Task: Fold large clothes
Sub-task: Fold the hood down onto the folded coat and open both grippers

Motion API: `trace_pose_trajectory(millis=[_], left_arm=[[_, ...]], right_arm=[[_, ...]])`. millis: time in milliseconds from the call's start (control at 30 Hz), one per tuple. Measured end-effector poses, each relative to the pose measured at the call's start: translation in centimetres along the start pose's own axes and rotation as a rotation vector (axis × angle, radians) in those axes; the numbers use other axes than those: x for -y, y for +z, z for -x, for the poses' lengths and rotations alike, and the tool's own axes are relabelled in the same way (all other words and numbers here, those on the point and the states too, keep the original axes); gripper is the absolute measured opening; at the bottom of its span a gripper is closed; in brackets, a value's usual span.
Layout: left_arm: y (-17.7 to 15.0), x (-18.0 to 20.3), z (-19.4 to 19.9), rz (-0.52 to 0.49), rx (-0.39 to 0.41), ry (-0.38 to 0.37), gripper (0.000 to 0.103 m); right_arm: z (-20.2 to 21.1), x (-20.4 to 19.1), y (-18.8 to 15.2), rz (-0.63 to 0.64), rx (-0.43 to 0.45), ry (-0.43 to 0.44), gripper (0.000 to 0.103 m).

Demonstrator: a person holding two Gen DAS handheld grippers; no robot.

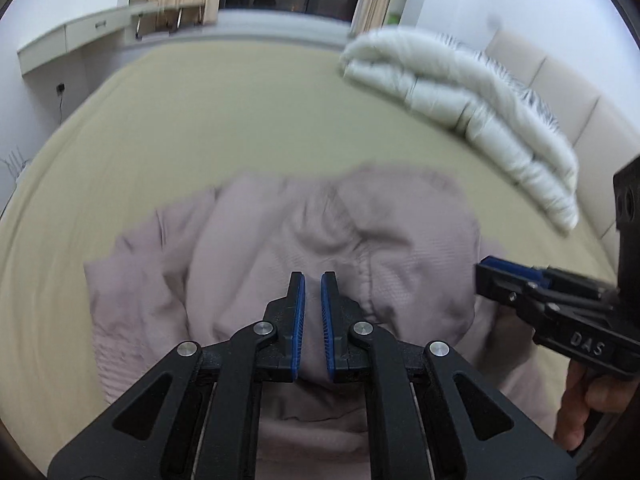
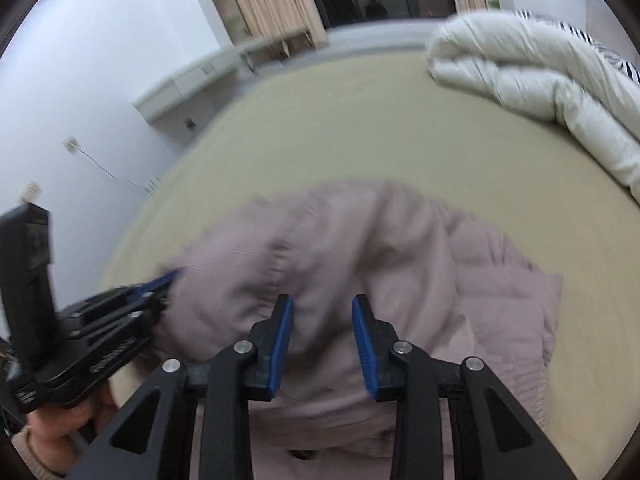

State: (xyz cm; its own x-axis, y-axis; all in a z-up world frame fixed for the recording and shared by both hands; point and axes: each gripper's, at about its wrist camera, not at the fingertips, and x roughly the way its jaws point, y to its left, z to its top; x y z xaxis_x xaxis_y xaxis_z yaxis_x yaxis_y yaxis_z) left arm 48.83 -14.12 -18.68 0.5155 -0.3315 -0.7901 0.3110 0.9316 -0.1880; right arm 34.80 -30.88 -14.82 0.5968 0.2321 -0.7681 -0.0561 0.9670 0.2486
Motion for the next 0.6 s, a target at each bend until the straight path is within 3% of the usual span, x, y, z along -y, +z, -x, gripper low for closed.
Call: trace_pose_trajectory(millis=[67, 200, 300, 433, 500, 600], left_arm=[[-2.3, -0.9, -2.3, 0.028, -0.058, -0.02, 0.007], [-4.4, -0.8, -4.3, 0.047, -0.075, -0.025, 0.007], [-3.5, -0.9, -2.9, 0.076, -0.063, -0.058, 0.007], [-3.4, -0.7, 0.6, 0.09, 0.054, -0.072, 0.007], [-3.3, -0.5, -0.5, 0.095, 0.01, -0.088, 0.007], [-3.9, -0.7, -2.9, 0.107, -0.03, -0.079, 0.007]], right_arm=[[-3.0, 2.1, -2.5, -0.03, -0.102, -0.045, 0.022], [-3.6, 3.5, -4.9, 0.006, -0.07, -0.02, 0.017], [-1.9, 3.5, -3.3, -0.019, -0.061, -0.027, 0.016], [3.3, 2.8, -0.4, -0.051, 0.112, 0.031, 0.025], [3.9, 2.0, 1.3, -0.05, 0.139, 0.08, 0.029], [1.2, -0.2, 2.7, 0.036, 0.099, 0.057, 0.029]])
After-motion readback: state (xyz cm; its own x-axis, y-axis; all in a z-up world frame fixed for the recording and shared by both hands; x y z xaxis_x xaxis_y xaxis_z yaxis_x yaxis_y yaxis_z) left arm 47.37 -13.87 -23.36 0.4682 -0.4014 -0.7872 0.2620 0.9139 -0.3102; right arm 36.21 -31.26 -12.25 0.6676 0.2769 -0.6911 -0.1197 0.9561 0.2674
